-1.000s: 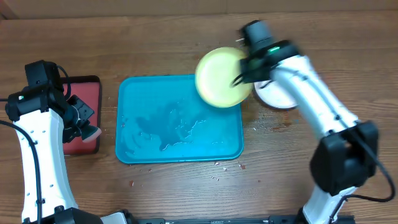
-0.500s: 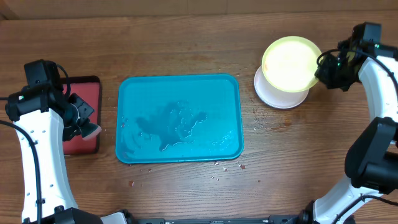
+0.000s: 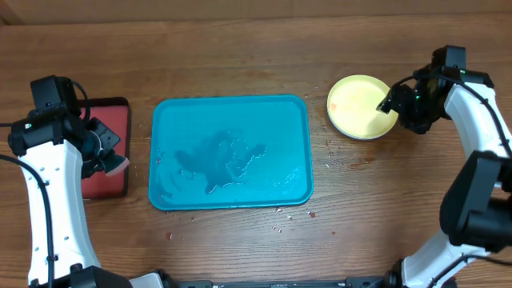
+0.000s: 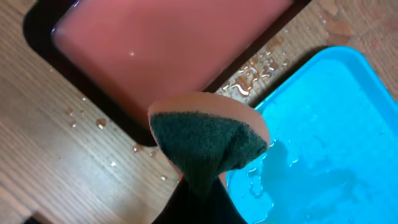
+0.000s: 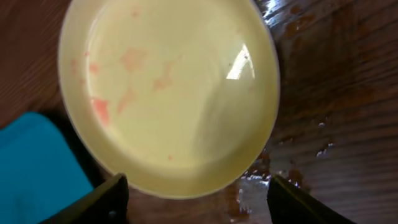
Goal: Clean dirty plates on tray and stack at the side
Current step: 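Stack the yellow plate on the plate pile and release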
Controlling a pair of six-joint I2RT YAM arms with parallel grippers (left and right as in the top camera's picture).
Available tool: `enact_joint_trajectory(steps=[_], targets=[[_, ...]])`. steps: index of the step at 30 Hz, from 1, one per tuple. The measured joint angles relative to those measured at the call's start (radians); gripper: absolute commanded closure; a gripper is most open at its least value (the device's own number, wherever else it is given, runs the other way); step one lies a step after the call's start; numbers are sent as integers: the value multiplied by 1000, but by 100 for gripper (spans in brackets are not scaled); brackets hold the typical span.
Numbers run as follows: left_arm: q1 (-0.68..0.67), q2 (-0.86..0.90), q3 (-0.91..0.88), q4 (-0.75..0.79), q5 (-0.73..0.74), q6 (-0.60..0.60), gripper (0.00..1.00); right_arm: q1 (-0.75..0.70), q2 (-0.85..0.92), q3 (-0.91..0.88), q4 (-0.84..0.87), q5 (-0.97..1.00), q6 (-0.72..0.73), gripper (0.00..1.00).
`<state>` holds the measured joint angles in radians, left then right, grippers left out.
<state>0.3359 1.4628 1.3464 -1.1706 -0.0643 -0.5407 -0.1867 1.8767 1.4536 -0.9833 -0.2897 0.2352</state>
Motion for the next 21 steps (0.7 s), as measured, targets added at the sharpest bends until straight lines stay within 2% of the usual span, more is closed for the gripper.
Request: enact_joint_trajectory(steps=[3,9,12,13,15,17,18,21], targets=[[0,12,-37,60,-3,0,92,33,-117,-3,-56,-13,1,26],[56,117,-84,213,-3,0,96,175,-389,-3,-185,-29,-2,26],[108,179,-87,281,-3,1,95,270,-438,-3,-229,-32,-11,25],[122,202,-87,305,-4,0,95,302,-443,-3,-235,-33,-12,17],[147,257,-87,335,-5,1,95,380,-445,-3,-235,-35,-20,11],[161,309,-87,354,-8,1,90,440,-445,-3,-229,-35,-19,0],[163,335,-88,366,-8,0,88,473,-445,-3,-220,-37,-23,0],[163,393,-90,409,-6,10,64,544,-445,-3,-191,-37,-19,0]])
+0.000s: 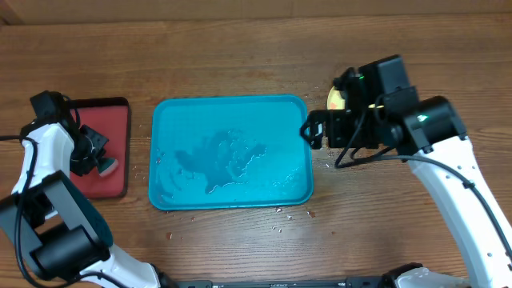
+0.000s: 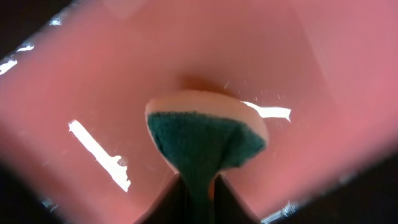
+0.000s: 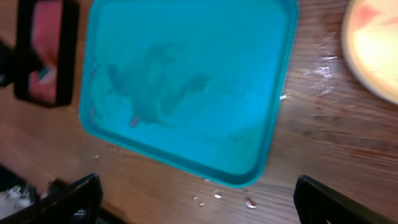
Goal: Clean dirty plates on tray and stack at the side
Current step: 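Stack the yellow plate on the plate pile and release, then drop the sponge onto the red tray with the left gripper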
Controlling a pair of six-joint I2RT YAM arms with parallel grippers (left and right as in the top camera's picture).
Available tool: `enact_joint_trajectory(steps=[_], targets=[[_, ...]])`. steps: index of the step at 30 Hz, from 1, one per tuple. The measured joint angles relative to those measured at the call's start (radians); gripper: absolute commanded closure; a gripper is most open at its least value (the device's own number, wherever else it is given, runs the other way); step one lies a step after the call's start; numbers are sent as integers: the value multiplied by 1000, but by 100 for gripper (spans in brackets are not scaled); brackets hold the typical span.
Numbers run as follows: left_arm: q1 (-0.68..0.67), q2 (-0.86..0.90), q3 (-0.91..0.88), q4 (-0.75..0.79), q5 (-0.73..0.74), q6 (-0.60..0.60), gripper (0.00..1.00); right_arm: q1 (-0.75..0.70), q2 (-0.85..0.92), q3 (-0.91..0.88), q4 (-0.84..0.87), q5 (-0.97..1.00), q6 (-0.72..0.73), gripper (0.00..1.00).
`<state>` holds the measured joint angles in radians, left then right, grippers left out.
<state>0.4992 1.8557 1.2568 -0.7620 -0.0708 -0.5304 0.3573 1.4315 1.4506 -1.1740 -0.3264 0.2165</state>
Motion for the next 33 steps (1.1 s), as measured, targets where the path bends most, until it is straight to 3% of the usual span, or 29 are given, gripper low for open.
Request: enact_joint_trajectory(steps=[2,3,8,13,16,18,24,26,28,33], targets=[[0,20,-1,22,0,3,43,45,0,0,8,4,8,0],[0,24,-1,29,0,9,39,70,0,0,9,13,19,0],[0,25,27,-18,0,9,37,127,0,0,14,50,52,0],[0,23,176,-210,13,10,39,153,-3,0,10,69,68,0],[0,4,307,-401,84,37,39,156,-43,-1,2,77,71,0],[0,-39,347,-442,146,83,38,156,-95,-1,-21,92,71,0],[0,-283,355,-541,263,191,38,156,-333,-1,-154,159,72,0],[0,-388,334,-543,283,214,33,156,-396,-6,-165,174,72,0],[0,-517,285,-537,307,240,25,156,-460,-25,-162,191,72,0],[0,-865,71,-521,358,299,20,156,-660,-178,-136,276,114,0]])
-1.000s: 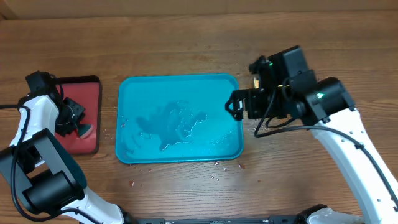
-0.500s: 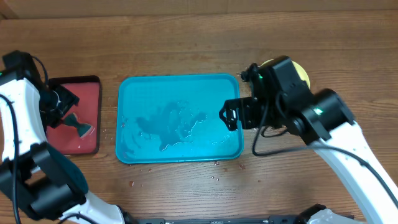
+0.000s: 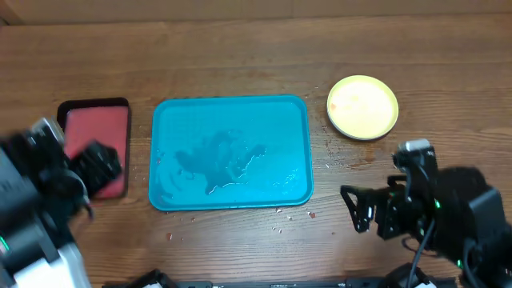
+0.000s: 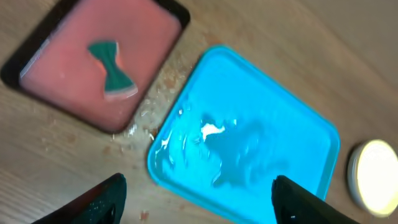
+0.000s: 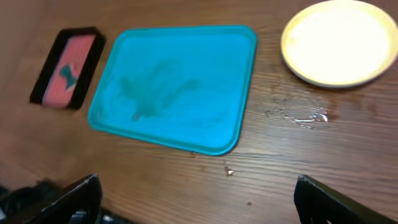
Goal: Clean dirty plates on tray and stack at the side
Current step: 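Drop the sponge onto the red tray with the left gripper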
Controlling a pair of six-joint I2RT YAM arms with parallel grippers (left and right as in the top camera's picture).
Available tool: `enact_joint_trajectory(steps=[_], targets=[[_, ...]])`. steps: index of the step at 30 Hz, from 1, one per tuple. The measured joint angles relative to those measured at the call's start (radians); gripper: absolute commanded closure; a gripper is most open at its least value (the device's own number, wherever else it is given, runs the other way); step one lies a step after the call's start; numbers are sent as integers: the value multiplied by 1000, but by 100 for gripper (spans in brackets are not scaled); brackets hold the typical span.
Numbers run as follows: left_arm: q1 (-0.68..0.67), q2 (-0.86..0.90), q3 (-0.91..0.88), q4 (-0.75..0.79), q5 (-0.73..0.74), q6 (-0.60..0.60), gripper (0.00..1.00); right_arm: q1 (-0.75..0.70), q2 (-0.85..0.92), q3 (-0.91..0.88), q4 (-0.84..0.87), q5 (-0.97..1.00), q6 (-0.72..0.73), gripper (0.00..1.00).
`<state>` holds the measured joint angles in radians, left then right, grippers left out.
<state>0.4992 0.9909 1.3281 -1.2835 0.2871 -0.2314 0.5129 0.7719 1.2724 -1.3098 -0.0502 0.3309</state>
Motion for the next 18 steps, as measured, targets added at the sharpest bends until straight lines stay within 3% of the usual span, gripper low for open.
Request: enact_joint_trajectory(steps=[2,9,18], targets=[[0,-121,-91,2,7,6,0,0,-44,-40,23,25,12,0],[0,-339,-177,5,17,10,0,0,-67,-70,39,72,32,0],[0,-349,-179,5,17,10,0,0,-67,-70,40,83,35,0]])
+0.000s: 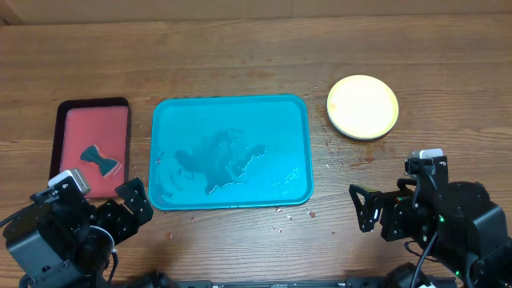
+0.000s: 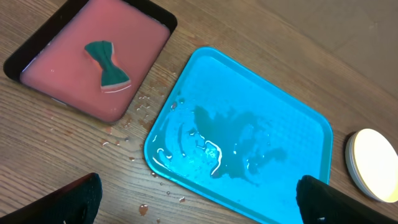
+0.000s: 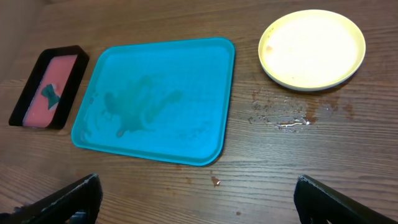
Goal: Clean dirty plates on tray and stack at the side
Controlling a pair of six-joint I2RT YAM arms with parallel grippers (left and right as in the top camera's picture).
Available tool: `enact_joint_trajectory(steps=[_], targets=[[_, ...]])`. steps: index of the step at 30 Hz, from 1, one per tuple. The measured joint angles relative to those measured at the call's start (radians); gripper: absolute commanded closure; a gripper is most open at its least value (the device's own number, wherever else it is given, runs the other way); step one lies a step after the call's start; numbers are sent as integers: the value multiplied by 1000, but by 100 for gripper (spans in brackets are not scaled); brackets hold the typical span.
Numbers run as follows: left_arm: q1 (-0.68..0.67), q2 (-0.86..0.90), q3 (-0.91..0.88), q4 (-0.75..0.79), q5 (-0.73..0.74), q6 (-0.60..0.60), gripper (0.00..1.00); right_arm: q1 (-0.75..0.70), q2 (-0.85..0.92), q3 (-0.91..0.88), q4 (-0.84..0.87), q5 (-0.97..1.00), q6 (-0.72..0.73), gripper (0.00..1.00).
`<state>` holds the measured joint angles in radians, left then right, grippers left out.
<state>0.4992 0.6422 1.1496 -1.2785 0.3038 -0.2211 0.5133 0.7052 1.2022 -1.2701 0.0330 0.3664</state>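
Observation:
The blue tray (image 1: 272,120) lies mid-table with a puddle of water on it and no plates. One pale yellow plate (image 1: 362,106) sits on the wood to the tray's right, also in the right wrist view as the plate (image 3: 312,48). A green sponge (image 2: 107,65) lies loose in the pink basin (image 1: 88,120). My left gripper (image 1: 132,210) hangs open at the front left, high above the table, as the left wrist view shows the gripper (image 2: 200,205) empty. My right gripper (image 1: 360,210) is open and empty at the front right, seen too as the gripper (image 3: 199,205).
Water drops and reddish specks dot the wood between basin and tray (image 2: 134,124) and below the plate (image 3: 280,118). The black-rimmed basin stands left of the tray.
My left arm was beside the basin at the left edge and now sits at the front left corner. The right gripper has shifted only slightly. Sponge, tray and plate lie as before.
First my left gripper held the sponge at the basin's edge while the right stood open at the plate. Then the sponge was down in the basin and the right gripper was over the tray's right side. Later the sponge lay loose and both grippers were open, drawn back to the front.

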Motion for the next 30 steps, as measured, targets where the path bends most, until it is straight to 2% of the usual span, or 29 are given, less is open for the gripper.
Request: enact_joint_trajectory(steps=[18,22,25,30], targets=[[0,0,0,-1,0,0,0,-8,-6,-21,-23,8,-1,0],[0,0,0,-1,0,0,0,-105,-52,-122,60,8,-1,0],[0,0,-2,-1,0,0,0,-211,-133,-281,187,-3,-2,0],[0,0,-6,-2,0,0,0,-323,-323,-582,506,-76,-56,0]])
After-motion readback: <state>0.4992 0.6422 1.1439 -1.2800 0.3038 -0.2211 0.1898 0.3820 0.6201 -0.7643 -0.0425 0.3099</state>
